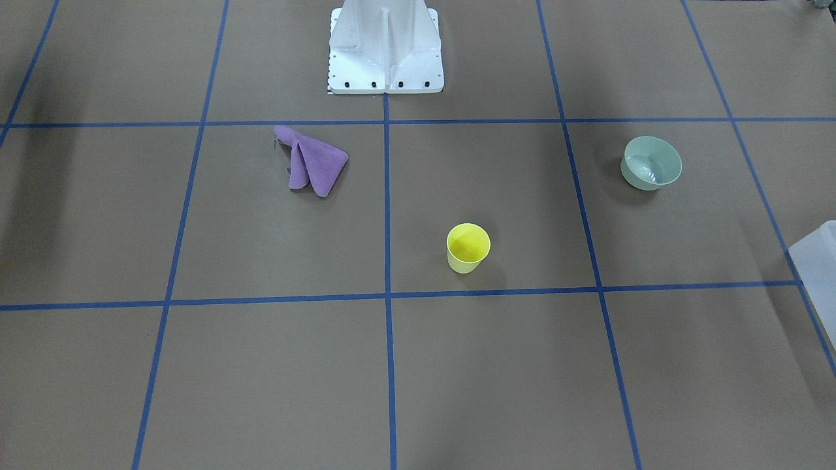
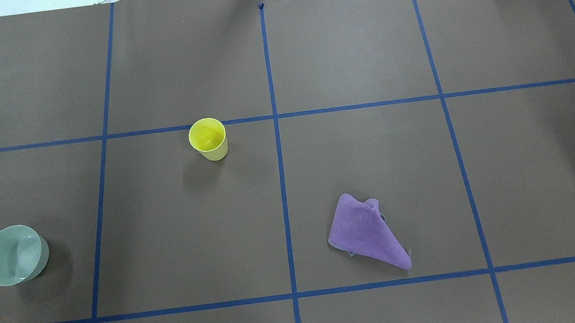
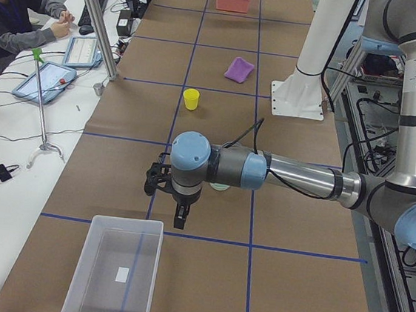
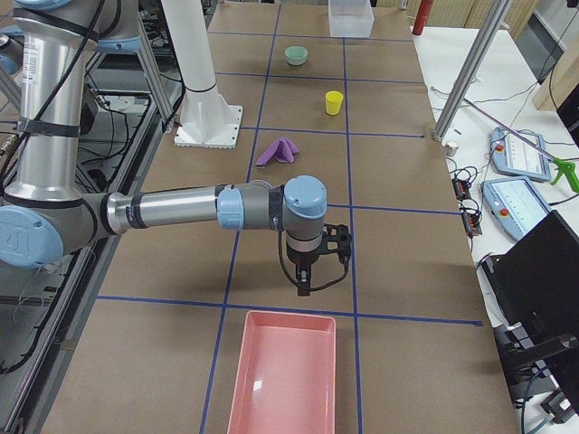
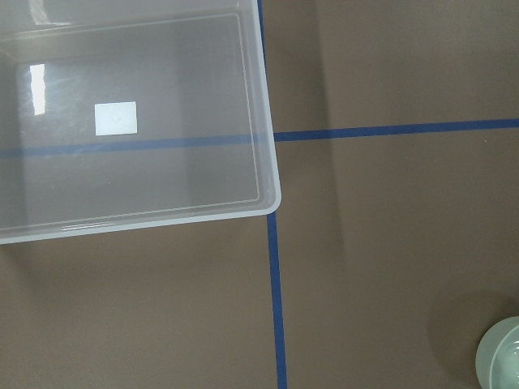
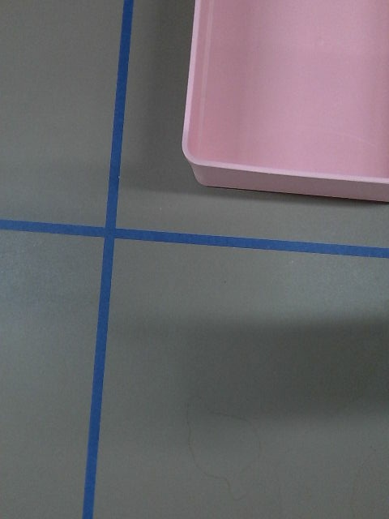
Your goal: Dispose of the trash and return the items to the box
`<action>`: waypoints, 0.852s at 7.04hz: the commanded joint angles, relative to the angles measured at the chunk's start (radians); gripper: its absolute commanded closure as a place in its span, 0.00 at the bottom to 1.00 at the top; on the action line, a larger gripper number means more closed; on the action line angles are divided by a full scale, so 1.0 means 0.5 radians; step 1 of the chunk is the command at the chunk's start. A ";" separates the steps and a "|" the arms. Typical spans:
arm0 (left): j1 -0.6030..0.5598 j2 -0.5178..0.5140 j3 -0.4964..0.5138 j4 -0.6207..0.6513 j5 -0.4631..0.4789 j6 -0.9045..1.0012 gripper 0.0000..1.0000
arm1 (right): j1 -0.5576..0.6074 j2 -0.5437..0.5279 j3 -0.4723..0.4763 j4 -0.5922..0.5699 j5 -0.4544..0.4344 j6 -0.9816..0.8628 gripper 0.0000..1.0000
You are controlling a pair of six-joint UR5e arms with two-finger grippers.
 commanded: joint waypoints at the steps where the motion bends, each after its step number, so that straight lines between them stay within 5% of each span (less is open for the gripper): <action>1: 0.000 0.003 -0.005 -0.006 0.000 0.006 0.01 | -0.002 0.003 -0.001 0.000 -0.001 0.000 0.00; 6: 0.000 -0.034 -0.131 -0.021 -0.009 0.006 0.01 | -0.020 0.009 0.147 0.003 0.036 0.009 0.00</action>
